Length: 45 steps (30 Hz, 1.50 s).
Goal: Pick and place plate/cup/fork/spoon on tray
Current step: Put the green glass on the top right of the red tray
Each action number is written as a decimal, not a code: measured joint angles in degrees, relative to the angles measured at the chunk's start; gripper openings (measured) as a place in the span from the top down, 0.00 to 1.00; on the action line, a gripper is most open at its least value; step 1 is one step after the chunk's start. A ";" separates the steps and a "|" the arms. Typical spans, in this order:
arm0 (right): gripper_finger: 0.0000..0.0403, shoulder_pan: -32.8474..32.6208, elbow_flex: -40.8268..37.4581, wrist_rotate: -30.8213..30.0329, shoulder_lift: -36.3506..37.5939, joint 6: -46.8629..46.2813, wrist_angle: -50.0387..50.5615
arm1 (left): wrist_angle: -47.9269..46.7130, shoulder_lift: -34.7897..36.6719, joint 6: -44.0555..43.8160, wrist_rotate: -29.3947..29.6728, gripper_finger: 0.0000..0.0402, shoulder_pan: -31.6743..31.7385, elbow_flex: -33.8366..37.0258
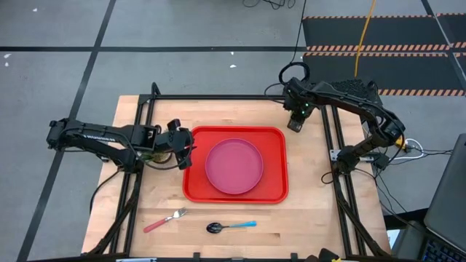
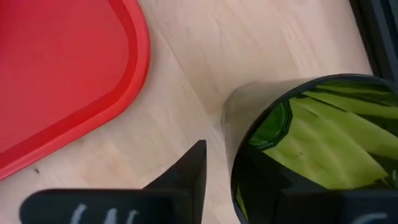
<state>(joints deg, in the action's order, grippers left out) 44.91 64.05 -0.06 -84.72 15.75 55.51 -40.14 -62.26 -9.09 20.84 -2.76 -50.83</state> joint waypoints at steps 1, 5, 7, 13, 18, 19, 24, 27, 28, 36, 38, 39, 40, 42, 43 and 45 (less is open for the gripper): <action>0.85 0.00 0.00 -0.14 0.01 0.26 -0.04 | 0.00 0.00 -0.06 0.00 0.64 0.00 0.00; 0.97 0.00 0.00 -0.54 0.01 2.13 0.96 | 0.02 0.00 -0.55 0.00 0.64 0.02 0.00; 0.98 -0.02 0.00 -2.58 0.04 2.90 1.72 | 0.07 0.00 -0.58 0.00 0.64 0.02 0.00; 0.99 -0.02 0.02 -3.14 0.08 3.10 3.46 | 0.17 0.00 -0.79 0.02 0.64 0.02 0.00; 1.00 -0.72 0.12 -3.22 0.10 3.12 4.32 | 1.60 0.00 -1.39 0.04 0.64 0.02 -0.02; 1.00 -1.12 0.42 -3.23 0.07 3.11 5.02 | 1.59 0.00 -1.41 0.04 0.64 0.02 -0.02; 1.00 -4.78 4.24 -3.12 0.04 2.21 8.35 | 1.50 0.00 -1.32 0.04 0.64 0.02 -0.02; 1.00 -7.48 7.64 -3.10 0.03 1.01 10.22 | 1.49 0.00 -1.34 0.04 0.64 0.02 -0.02; 1.00 -8.44 8.74 -3.10 0.05 0.33 10.44 | 1.49 0.00 -1.34 0.04 0.64 0.02 -0.02; 1.00 -18.50 11.85 -2.64 0.05 -4.95 10.67 | 1.44 0.00 -1.39 0.06 0.64 0.02 -0.02; 1.00 -20.89 11.85 -2.64 0.06 -6.34 10.32 | 1.44 0.00 -1.37 0.07 0.64 0.02 -0.02; 1.00 -21.94 11.85 -2.61 0.05 -6.94 10.12 | 1.50 0.00 -1.30 0.07 0.64 0.02 -0.02; 1.00 -22.86 11.85 -2.64 0.04 -7.47 9.86 | 1.68 0.00 -1.30 0.07 0.64 0.02 -0.02; 1.00 -24.53 11.85 -2.63 0.06 -8.52 9.36 | 2.70 0.00 -1.21 0.08 0.64 0.02 -0.02; 1.00 -25.23 11.85 -2.64 0.06 -8.96 9.13 | 3.30 0.00 -1.12 0.09 0.64 0.02 -0.02; 1.00 -26.40 11.85 -2.56 -0.06 -9.44 8.57 | 4.07 0.00 -1.12 0.11 0.64 0.02 -0.02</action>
<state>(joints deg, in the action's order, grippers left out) 18.51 75.90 -2.62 -84.78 6.31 64.08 -36.08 -62.26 -10.22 20.95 -2.74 -50.85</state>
